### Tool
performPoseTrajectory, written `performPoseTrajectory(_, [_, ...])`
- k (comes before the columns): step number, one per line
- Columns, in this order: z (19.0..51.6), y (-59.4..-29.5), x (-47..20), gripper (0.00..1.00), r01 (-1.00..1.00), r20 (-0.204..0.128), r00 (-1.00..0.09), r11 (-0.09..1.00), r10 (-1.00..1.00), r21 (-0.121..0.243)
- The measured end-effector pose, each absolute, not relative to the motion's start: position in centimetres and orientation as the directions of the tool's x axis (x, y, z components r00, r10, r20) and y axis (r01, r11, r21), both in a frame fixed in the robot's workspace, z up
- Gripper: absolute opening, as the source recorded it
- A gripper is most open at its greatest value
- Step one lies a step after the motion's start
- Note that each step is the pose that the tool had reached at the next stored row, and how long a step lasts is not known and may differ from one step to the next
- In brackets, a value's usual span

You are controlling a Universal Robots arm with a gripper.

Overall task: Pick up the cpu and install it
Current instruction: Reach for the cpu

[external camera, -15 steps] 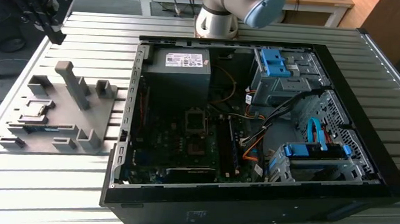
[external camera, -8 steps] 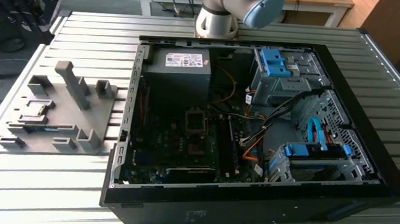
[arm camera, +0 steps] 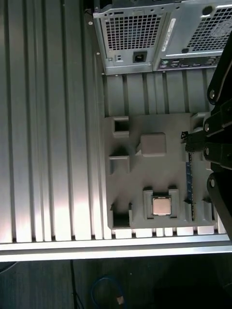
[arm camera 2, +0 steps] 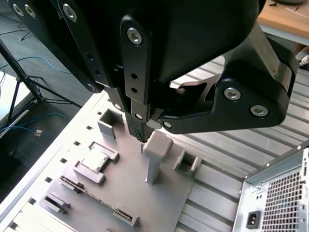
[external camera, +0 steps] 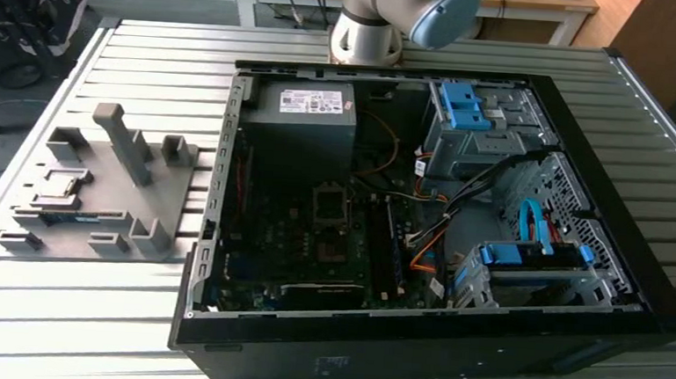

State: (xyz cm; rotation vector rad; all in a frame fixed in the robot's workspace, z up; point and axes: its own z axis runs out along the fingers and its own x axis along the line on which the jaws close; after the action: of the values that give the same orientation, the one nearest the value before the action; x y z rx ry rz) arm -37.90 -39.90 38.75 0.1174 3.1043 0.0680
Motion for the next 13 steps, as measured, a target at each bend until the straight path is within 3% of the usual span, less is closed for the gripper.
performPoseTrajectory(13, [38.4, -39.9, -43.3, 0.10, 0.075, -0.033, -0.997, 0.996, 0.076, 0.045])
